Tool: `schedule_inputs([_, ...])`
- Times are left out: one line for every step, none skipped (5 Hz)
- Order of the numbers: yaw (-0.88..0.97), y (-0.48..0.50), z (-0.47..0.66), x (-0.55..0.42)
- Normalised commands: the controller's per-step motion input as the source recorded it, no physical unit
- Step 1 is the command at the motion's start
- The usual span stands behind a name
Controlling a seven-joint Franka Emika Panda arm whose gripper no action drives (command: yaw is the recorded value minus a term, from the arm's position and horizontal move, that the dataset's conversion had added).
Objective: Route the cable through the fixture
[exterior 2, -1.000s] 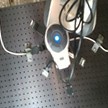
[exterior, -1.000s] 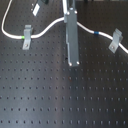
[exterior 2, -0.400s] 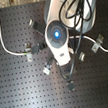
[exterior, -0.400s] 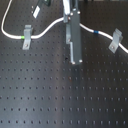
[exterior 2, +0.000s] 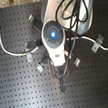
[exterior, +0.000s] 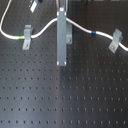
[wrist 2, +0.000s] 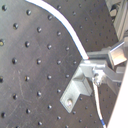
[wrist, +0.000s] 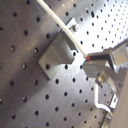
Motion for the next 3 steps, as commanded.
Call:
schedule_inputs([0.01, -0.062, 0.66, 0.009])
schedule_inputs([0.02, -0.013, 0.53, 0.009])
schedule_inputs([0.03, 0.009, 0.50, -0.003])
